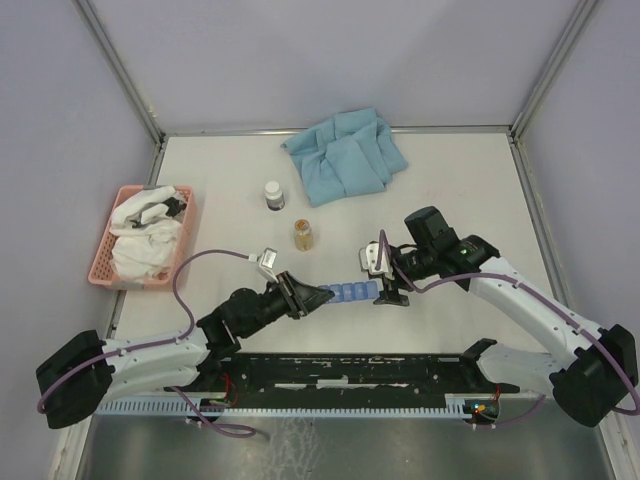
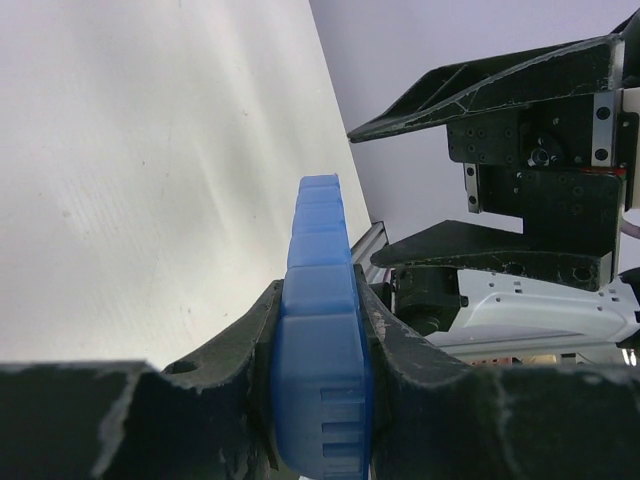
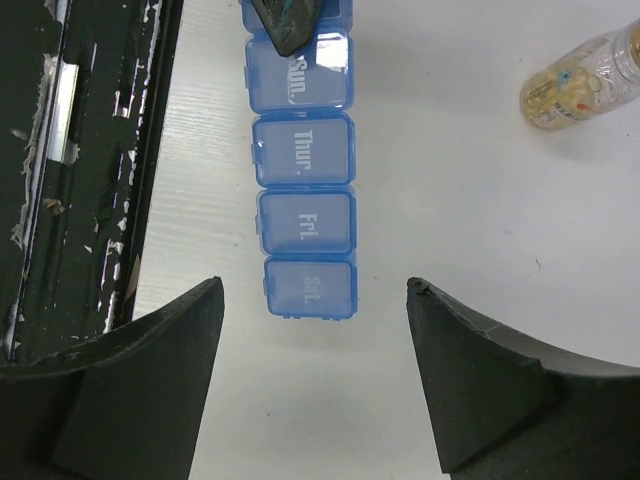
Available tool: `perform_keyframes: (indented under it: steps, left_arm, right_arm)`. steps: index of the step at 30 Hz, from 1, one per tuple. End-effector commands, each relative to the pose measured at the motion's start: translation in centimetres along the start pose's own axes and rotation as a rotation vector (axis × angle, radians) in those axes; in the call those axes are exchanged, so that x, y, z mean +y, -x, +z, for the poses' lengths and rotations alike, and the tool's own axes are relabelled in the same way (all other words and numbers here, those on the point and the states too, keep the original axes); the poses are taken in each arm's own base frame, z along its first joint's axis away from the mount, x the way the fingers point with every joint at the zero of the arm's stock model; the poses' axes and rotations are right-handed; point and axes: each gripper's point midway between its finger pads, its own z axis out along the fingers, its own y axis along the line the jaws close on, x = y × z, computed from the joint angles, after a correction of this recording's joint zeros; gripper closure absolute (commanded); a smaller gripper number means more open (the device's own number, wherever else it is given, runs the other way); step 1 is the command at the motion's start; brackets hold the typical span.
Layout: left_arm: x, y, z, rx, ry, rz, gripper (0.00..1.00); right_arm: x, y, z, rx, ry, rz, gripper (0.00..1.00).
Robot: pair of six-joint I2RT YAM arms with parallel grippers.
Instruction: Sort the pills into containers
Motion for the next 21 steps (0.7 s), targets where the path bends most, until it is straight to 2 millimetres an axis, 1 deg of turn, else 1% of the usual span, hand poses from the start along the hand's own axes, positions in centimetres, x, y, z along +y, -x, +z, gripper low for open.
perform_keyframes:
  steps: [1, 4, 6, 7, 9, 12, 14, 15, 17, 21]
  left_arm:
    - [-1.4, 1.1, 0.0, -0.048, -0.048, -0.074, 0.97]
    - [-1.5, 1.1, 0.0, -0.043, -0.053, -0.072, 0.97]
    - [-1.6, 0.9, 0.1, -0.034, -0.054, -0.068, 0.97]
    - [-1.6, 0.9, 0.1, -0.031, -0.055, -0.068, 0.97]
    - [-1.6, 0.8, 0.2, -0.027, -0.058, -0.067, 0.97]
    - [-1.6, 0.6, 0.3, -0.022, -0.059, -0.061, 0.97]
    - [-1.6, 0.7, 0.3, -0.023, -0.061, -0.060, 0.97]
    - [-1.4, 0.7, 0.3, -0.024, -0.057, -0.059, 0.97]
    - [-1.1, 0.6, 0.5, -0.024, -0.044, -0.049, 0.97]
    - [0.7, 0.3, 1.0, -0.024, 0.013, -0.034, 0.97]
  right_arm:
    - [-0.8, 1.0, 0.0, -0.042, -0.033, -0.026, 0.19]
    - [-0.5, 2.0, 0.1, -0.089, -0.011, 0.018, 0.22]
    - [-0.5, 2.8, 0.3, -0.124, 0.001, 0.055, 0.26]
    - [-0.5, 2.9, 0.4, -0.132, 0.002, 0.071, 0.27]
    - [-0.7, 2.6, 0.8, -0.118, -0.007, 0.086, 0.28]
    - [-1.8, 1.8, 0.9, -0.070, -0.053, 0.120, 0.27]
    - [-1.9, 1.4, 1.2, -0.055, -0.052, 0.138, 0.28]
    - [-1.7, 1.0, 1.5, -0.049, -0.037, 0.141, 0.28]
    - [-1.4, 0.6, 2.0, -0.036, -0.015, 0.144, 0.28]
    - [-1.8, -0.3, 2.5, 0.014, -0.017, 0.169, 0.30]
